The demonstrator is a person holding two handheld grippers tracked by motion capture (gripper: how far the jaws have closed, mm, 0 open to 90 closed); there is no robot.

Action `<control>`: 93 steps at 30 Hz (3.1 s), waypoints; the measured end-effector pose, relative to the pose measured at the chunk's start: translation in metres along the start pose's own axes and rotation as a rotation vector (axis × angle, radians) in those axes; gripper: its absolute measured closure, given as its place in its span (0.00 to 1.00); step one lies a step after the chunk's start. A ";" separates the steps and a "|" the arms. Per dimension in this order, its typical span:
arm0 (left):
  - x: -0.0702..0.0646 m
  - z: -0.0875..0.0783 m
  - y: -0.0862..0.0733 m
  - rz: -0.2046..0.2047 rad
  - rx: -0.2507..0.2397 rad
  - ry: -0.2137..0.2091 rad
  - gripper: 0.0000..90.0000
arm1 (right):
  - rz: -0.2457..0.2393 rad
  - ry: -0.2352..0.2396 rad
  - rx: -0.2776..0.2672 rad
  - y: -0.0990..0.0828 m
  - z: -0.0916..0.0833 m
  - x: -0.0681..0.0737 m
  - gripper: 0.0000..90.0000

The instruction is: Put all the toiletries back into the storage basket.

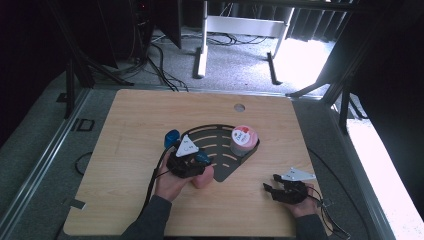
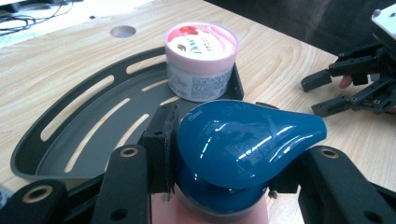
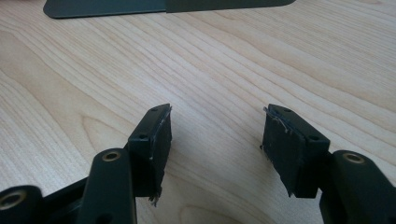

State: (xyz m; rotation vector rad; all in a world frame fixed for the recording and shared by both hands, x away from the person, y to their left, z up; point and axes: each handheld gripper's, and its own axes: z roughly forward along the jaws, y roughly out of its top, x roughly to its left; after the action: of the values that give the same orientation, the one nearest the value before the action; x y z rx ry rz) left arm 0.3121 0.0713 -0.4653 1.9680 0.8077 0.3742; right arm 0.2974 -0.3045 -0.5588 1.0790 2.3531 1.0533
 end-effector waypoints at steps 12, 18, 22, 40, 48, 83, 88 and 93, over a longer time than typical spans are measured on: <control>-0.002 0.006 0.009 -0.001 -0.005 -0.012 0.59 | 0.000 0.001 0.000 0.000 0.000 0.000 0.46; -0.002 0.010 0.013 -0.014 -0.013 -0.016 0.59 | 0.000 0.001 0.000 0.000 0.000 0.000 0.46; -0.003 0.015 0.017 -0.004 -0.007 -0.012 0.59 | -0.001 0.001 0.001 0.000 0.000 0.000 0.46; 0.001 0.029 0.035 0.001 -0.018 0.016 0.59 | 0.000 0.001 0.000 0.000 0.000 0.000 0.46; 0.004 0.036 0.040 0.000 -0.021 0.034 0.59 | 0.000 0.002 0.001 0.000 0.000 0.000 0.46; 0.018 0.060 0.056 0.002 -0.030 0.109 0.59 | -0.002 0.004 0.002 0.000 0.000 0.000 0.46; 0.023 0.065 0.057 -0.012 -0.033 0.122 0.59 | -0.004 0.004 0.001 0.000 0.000 0.000 0.46; 0.026 0.070 0.057 -0.017 -0.021 0.130 0.59 | -0.004 0.004 0.001 0.000 0.000 0.000 0.46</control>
State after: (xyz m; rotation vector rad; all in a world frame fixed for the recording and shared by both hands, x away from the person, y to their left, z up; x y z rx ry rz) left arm 0.3919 0.0232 -0.4539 1.9312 0.8987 0.5024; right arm 0.2976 -0.3046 -0.5587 1.0728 2.3587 1.0540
